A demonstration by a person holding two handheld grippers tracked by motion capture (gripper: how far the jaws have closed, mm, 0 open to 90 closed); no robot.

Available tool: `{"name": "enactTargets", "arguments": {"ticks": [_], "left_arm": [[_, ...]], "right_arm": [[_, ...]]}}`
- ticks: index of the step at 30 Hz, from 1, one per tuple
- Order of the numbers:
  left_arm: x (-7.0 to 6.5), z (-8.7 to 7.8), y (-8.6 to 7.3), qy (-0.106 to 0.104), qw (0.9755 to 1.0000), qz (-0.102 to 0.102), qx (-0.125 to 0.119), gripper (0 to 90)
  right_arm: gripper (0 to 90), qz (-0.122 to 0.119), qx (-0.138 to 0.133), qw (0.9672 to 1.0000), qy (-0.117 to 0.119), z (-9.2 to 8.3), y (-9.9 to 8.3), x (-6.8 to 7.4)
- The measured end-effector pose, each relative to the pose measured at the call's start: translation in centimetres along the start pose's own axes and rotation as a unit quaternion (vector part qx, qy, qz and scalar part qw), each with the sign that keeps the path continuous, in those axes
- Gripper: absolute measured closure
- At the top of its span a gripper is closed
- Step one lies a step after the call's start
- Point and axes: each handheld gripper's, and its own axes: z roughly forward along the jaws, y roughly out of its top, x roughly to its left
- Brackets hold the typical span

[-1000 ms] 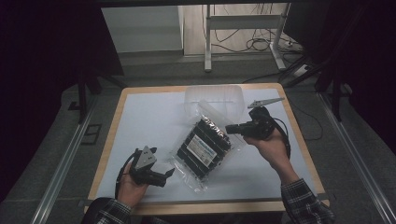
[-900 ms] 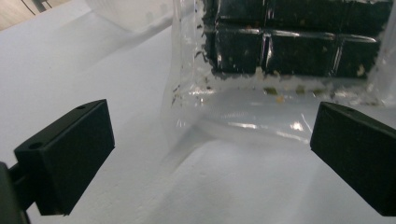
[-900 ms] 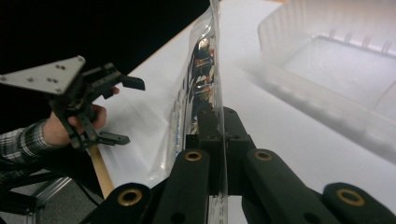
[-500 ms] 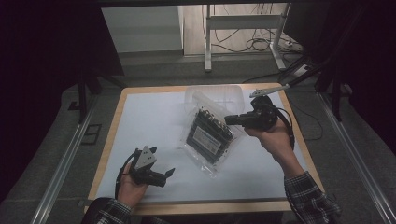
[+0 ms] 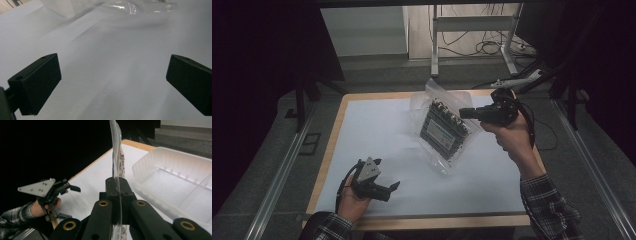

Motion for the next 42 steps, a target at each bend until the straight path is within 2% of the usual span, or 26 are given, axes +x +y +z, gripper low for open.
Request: {"name": "enactTargets", "arguments": {"ticks": [9, 12, 18, 27, 36, 42], "left_arm": [[-0.1, 0.0, 0.0, -0.002, 1.0, 0.002, -0.003, 0.0], [-0.1, 0.0, 0.0, -0.002, 1.0, 0.003, -0.003, 0.0], [-0.2, 0.0, 0.0, -0.003, 1.0, 0.008, -0.001, 0.1], [-0.3, 0.0, 0.1, 0.0, 1.0, 0.008, -0.001, 0.4], [-0.3, 0.0, 0.1, 0.001, 1.0, 0.002, -0.005, 0.2], [-0.2, 0.0, 0.0, 0.001, 1.0, 0.001, -0.007, 0.0]], "right_arm": [[89.1, 0.004, -0.011, 0.9999, -0.013, -0.6, 1.5, -0.7], [89.1, 0.006, -0.017, 0.9995, -0.028, -0.8, 2.4, -1.3], [89.1, 0.014, -0.028, 0.9987, -0.041, -0.9, 3.6, -2.4], [89.1, 0.022, -0.037, 0.9978, -0.051, -0.7, 5.0, -3.7], [89.1, 0.024, -0.04, 0.997, -0.063, 0.0, 6.7, -5.0], [89.1, 0.022, -0.044, 0.9966, -0.067, 1.3, 8.0, -6.0]]}}
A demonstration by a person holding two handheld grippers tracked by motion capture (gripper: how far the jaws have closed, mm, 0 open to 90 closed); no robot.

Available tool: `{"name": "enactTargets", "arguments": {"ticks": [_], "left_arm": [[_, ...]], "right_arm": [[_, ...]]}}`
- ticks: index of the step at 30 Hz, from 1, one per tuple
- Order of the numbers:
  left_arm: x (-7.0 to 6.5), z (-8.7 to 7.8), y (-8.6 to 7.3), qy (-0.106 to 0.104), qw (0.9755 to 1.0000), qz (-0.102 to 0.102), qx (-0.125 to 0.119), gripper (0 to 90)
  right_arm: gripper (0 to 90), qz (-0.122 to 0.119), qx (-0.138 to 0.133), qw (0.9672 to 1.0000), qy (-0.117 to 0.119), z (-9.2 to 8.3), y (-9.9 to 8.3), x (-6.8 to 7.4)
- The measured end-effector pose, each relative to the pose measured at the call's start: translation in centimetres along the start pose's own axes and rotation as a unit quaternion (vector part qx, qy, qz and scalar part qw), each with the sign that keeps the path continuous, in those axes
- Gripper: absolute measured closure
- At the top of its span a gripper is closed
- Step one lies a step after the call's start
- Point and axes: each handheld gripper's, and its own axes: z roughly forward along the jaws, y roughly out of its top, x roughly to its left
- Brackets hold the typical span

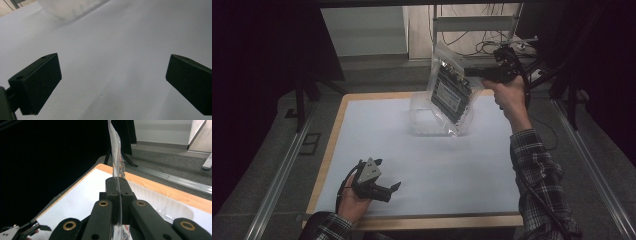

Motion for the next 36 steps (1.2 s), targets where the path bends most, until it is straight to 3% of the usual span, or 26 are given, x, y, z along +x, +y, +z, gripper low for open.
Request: {"name": "enactTargets", "arguments": {"ticks": [13, 17, 24, 36], "left_arm": [[0.0, 0.0, 0.0, 0.0, 1.0, -0.001, -0.001, 0.0], [0.0, 0.0, 0.0, 0.0, 1.0, 0.0, 0.0, 0.0], [0.0, 0.1, 0.0, -0.002, 1.0, 0.002, 0.002, 0.0], [0.0, 0.1, 0.0, -0.002, 0.9999, 0.008, 0.007, 0.0]], "right_arm": [[89.1, -0.007, 0.0, 1.0, -0.002, 3.1, 1.7, -1.2], [89.1, -0.017, 0.005, 0.9998, -0.012, 4.6, 2.1, -1.4], [89.1, -0.022, 0.014, 0.9993, -0.026, 6.7, 1.9, -2.1], [89.1, -0.018, 0.043, 0.9987, -0.021, 9.9, 0.4, -2.2]]}}
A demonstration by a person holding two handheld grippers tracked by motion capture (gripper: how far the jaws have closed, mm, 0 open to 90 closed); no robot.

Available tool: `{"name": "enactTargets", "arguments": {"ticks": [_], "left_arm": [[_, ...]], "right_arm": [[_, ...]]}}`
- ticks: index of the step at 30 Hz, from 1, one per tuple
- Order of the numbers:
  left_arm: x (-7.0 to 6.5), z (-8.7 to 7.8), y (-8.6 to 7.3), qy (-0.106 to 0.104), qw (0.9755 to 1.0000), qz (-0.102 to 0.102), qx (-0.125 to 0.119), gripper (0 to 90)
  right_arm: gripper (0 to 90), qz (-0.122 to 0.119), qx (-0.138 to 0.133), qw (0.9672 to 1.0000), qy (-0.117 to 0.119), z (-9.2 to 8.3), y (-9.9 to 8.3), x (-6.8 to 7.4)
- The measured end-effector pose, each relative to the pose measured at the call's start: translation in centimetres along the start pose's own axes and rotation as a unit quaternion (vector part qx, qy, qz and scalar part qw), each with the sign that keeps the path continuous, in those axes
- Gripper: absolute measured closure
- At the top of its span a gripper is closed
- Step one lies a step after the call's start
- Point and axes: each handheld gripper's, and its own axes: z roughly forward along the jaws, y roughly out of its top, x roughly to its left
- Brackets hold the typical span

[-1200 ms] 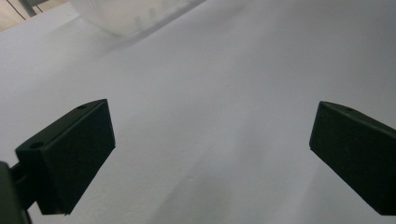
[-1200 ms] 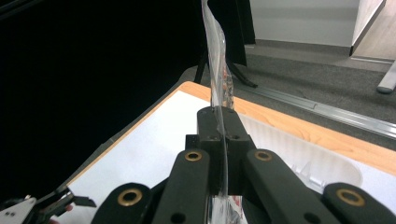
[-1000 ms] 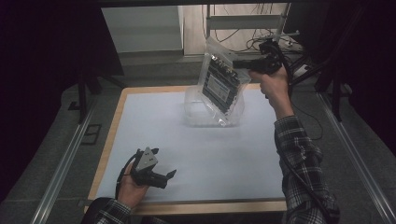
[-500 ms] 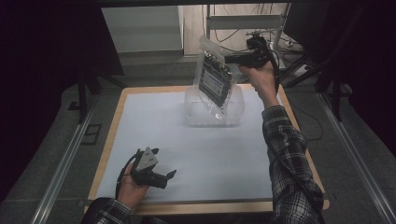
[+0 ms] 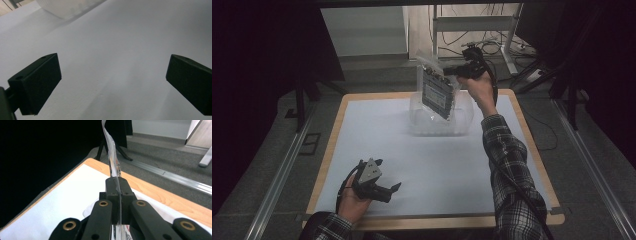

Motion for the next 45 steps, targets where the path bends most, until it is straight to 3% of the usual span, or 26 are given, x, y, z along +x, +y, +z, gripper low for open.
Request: {"name": "enactTargets", "arguments": {"ticks": [7, 10, 16, 24, 35, 45], "left_arm": [[-0.1, 0.0, 0.0, -0.001, 1.0, 0.001, 0.0, 0.0], [-0.1, 0.1, 0.0, -0.001, 1.0, 0.003, 0.002, 0.0], [-0.2, 0.2, 0.0, 0.001, 1.0, 0.006, 0.004, 0.0], [-0.1, 0.1, 0.0, 0.003, 1.0, 0.005, 0.003, 0.0], [-0.2, 0.1, 0.0, 0.005, 1.0, 0.007, 0.005, 0.0], [-0.2, 0.2, 0.0, 0.005, 0.9999, 0.008, 0.007, 0.0]], "right_arm": [[89.1, 0.006, 0.013, 0.9999, -0.003, 1.5, -1.0, -0.2], [89.1, -0.008, 0.02, 0.9993, -0.031, 1.5, -1.3, -0.3], [89.0, -0.006, 0.022, 0.9989, -0.041, 1.5, -1.3, -0.6], [86.9, -0.008, 0.018, 0.9991, -0.037, 1.1, -1.2, -0.6], [69.1, -0.033, 0.006, 0.9963, -0.079, 0.1, -1.5, -1.2], [55.7, -0.048, -0.004, 0.9947, -0.091, -0.9, -1.3, -0.9]]}}
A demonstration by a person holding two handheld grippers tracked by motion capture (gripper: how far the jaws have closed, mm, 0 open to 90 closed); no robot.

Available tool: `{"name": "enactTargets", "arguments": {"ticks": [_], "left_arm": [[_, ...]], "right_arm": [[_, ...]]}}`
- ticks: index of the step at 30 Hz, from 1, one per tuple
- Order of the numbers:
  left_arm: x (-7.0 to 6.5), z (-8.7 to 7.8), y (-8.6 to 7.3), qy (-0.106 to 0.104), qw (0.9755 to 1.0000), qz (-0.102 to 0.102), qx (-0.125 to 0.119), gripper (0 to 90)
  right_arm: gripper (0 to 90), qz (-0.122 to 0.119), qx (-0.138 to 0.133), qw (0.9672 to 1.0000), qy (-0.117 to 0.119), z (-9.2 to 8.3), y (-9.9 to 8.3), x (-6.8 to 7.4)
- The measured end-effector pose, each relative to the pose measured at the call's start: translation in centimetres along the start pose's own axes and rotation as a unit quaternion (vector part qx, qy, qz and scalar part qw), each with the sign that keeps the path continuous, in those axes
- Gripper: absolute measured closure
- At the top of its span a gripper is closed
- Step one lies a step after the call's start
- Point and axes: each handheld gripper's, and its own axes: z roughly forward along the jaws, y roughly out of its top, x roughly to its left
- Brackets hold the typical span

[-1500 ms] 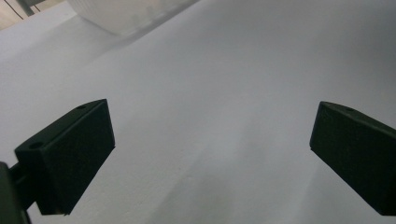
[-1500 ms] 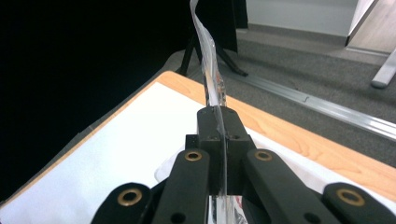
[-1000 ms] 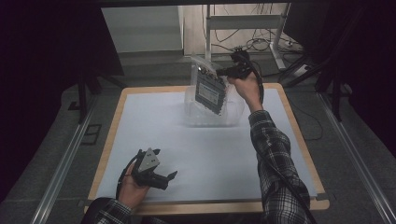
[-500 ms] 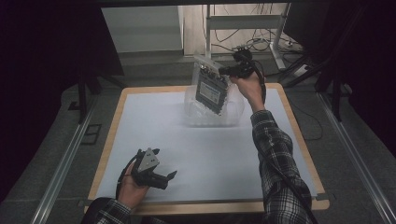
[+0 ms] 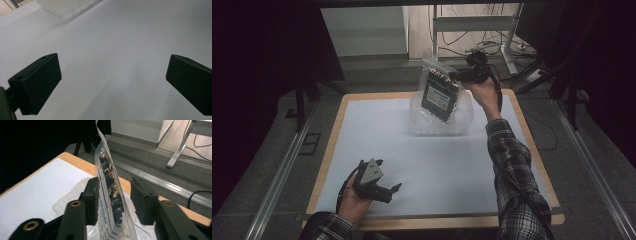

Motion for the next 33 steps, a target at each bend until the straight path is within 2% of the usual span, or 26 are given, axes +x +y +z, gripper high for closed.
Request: {"name": "enactTargets", "arguments": {"ticks": [6, 10, 20, 33], "left_arm": [[0.0, 0.0, 0.0, 0.0, 1.0, 0.001, 0.001, 0.0], [0.0, 0.1, 0.0, 0.001, 1.0, 0.002, 0.002, 0.0], [-0.1, 0.1, 0.0, 0.002, 1.0, 0.005, 0.003, 0.0], [-0.2, 0.1, 0.0, 0.003, 0.9999, 0.01, 0.005, 0.0]], "right_arm": [[44.9, -0.01, 0.0, 0.9999, -0.004, -1.0, -0.1, 0.2], [37.5, -0.018, 0.01, 0.9998, -0.007, -1.3, -0.8, 0.3], [28.8, -0.028, 0.011, 0.9996, -0.002, -2.0, -1.9, 0.5], [18.2, -0.033, 0.013, 0.9994, -0.001, -3.4, -4.7, 0.8]]}}
